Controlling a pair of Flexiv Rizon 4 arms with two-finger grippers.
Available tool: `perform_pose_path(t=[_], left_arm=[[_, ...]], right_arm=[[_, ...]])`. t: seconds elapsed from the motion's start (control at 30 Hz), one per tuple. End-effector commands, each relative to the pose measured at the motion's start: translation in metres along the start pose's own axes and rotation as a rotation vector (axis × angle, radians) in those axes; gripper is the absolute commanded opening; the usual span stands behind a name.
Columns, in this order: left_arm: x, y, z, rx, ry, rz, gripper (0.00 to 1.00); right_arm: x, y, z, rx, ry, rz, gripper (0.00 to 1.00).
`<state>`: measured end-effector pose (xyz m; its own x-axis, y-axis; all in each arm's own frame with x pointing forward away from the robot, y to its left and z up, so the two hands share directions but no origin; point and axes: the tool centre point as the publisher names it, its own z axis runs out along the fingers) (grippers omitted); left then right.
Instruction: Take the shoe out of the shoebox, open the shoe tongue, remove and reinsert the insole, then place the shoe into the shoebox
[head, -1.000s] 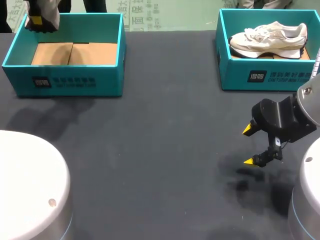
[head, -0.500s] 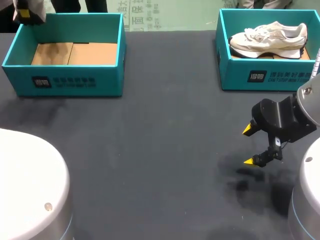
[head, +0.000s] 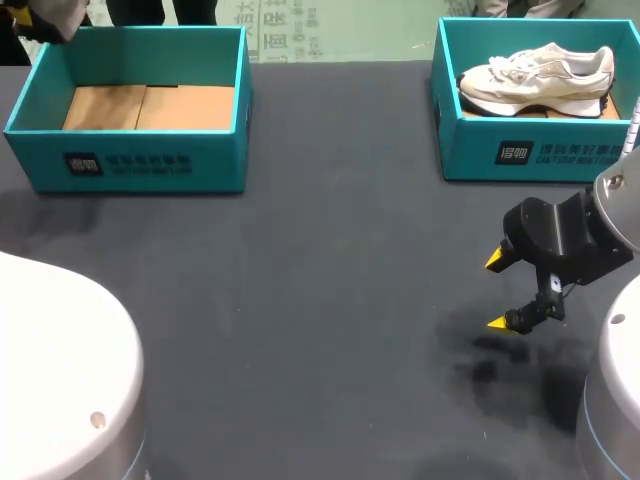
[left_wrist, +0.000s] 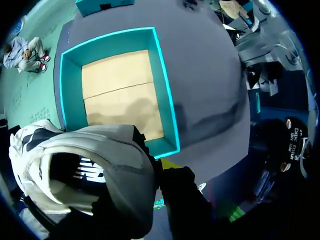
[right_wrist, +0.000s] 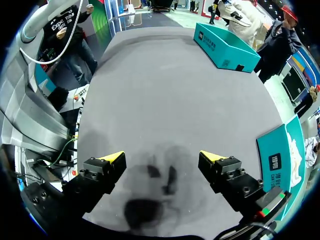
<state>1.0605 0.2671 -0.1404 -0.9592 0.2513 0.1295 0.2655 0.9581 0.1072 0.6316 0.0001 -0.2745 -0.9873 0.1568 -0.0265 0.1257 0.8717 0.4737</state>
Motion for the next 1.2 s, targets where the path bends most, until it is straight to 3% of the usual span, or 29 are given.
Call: perform_pose_path(t=[0.03,0.1,0.5,0.73,0.97,1.2], left_arm=[[0.009,0.008,0.001,-0.088,-0.090,0.398,0.00],[0.011,0.012,0.002,-0.142,-0.133,0.493,0.00],[0.011,0.012,0.002,-0.142,-0.133,0.493,0.00],[-0.014,0.035,0.005,-0.120,-0.085,0.837,0.00],[-0.024,0.047,0.001,-0.168,-0.041,1.013,0.00],[-0.024,0.047,0.001,-0.168,-0.041,1.013,0.00]], right_arm=[[0.002,-0.001,0.000,0.001,-0.004,0.000,1.00],[0.002,-0.001,0.000,0.001,-0.004,0.000,1.00],[0.002,-0.001,0.000,0.001,-0.004,0.000,1.00],[0.002,-0.001,0.000,0.001,-0.004,0.000,1.00],[0.002,-0.001,0.000,0.001,-0.004,0.000,1.00],[0.002,-0.001,0.000,0.001,-0.004,0.000,1.00]])
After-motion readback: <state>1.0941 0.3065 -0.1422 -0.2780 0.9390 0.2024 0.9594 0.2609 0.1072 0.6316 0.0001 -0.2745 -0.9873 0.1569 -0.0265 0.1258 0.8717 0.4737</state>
